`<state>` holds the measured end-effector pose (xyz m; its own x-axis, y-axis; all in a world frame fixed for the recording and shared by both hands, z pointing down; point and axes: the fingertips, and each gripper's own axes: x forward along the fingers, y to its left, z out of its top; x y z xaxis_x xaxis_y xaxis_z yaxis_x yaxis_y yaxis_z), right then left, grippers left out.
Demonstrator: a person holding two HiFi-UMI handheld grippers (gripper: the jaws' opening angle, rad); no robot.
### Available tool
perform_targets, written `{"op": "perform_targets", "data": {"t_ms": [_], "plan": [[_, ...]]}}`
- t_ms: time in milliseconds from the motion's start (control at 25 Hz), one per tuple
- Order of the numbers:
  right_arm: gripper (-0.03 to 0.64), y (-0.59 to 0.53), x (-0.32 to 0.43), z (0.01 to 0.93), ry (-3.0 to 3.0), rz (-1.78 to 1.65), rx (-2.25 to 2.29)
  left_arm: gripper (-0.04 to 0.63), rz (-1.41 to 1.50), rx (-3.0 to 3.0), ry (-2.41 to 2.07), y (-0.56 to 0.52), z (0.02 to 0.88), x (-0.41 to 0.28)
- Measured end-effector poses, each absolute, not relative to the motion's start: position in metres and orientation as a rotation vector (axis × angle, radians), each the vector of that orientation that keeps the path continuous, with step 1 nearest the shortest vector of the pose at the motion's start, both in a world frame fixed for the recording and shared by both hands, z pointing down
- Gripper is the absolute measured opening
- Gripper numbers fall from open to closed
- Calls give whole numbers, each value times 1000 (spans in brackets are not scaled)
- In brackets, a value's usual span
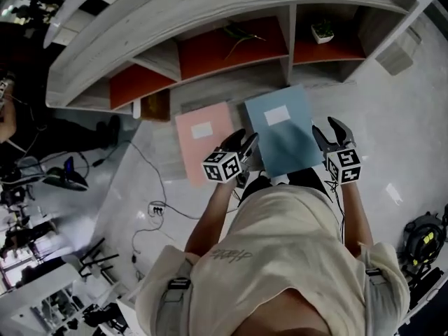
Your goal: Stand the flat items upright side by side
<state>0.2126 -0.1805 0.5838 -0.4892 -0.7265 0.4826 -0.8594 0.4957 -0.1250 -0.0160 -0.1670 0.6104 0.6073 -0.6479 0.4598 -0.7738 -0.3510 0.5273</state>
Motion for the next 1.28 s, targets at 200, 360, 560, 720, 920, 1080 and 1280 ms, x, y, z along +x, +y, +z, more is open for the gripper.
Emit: {"op": "perform_targets", "data": {"t_ms": [200, 360, 560, 720, 920, 1080, 1280], "plan": [[262, -203, 210, 635, -2362, 582, 1070, 262, 267, 1960, -1207, -174, 657, -22], [278, -208, 208, 670, -2326, 650, 916, 265, 278, 1860, -1250, -174, 684, -24], [287, -210, 203, 698, -2285, 683, 790, 278, 307, 1796, -1255, -174, 705, -24], [296, -213, 199, 712, -2269, 735, 725, 289, 247, 1715, -1217, -177, 723, -21], [328, -211, 193, 732, -2220, 821, 632, 302, 239, 1668, -1168, -181, 739, -15], [339, -210, 188, 745, -2175, 908, 603, 308, 285, 1674, -1121, -183, 747, -3], [353, -214, 180, 747, -2167, 936, 585, 312, 305, 1666, -1137, -190, 753, -1]]}}
